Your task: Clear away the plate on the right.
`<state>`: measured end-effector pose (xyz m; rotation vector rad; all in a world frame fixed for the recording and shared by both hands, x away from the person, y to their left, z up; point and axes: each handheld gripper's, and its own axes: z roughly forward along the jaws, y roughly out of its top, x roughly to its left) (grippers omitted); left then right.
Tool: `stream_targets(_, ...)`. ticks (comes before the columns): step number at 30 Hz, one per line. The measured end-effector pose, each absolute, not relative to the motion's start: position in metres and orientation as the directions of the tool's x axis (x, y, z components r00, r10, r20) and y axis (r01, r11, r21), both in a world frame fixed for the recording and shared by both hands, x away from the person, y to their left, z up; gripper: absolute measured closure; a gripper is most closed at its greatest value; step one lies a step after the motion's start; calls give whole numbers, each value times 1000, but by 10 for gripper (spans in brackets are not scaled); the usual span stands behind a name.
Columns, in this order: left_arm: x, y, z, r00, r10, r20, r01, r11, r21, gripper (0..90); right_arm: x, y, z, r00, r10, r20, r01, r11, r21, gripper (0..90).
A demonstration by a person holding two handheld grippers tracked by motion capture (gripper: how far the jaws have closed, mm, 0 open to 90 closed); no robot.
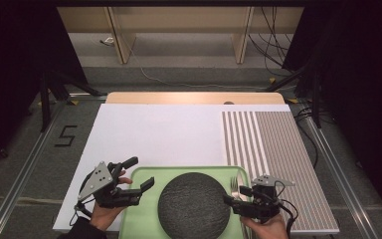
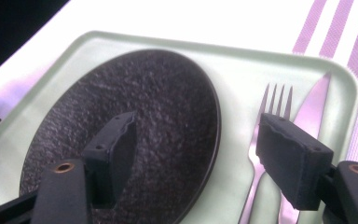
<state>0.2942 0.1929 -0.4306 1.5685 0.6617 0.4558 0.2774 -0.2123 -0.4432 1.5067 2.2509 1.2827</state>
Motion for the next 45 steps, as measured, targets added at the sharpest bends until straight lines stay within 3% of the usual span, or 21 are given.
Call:
stream_targets(30, 294, 193, -431, 755, 650, -92, 142, -26, 989, 156, 277, -235, -425, -519, 824, 228, 479, 59, 876, 238)
stream_targets(45, 293, 194, -431, 757, 647, -93, 145, -28, 989, 155, 273, -238, -419, -525, 825, 210, 416, 33, 909, 172)
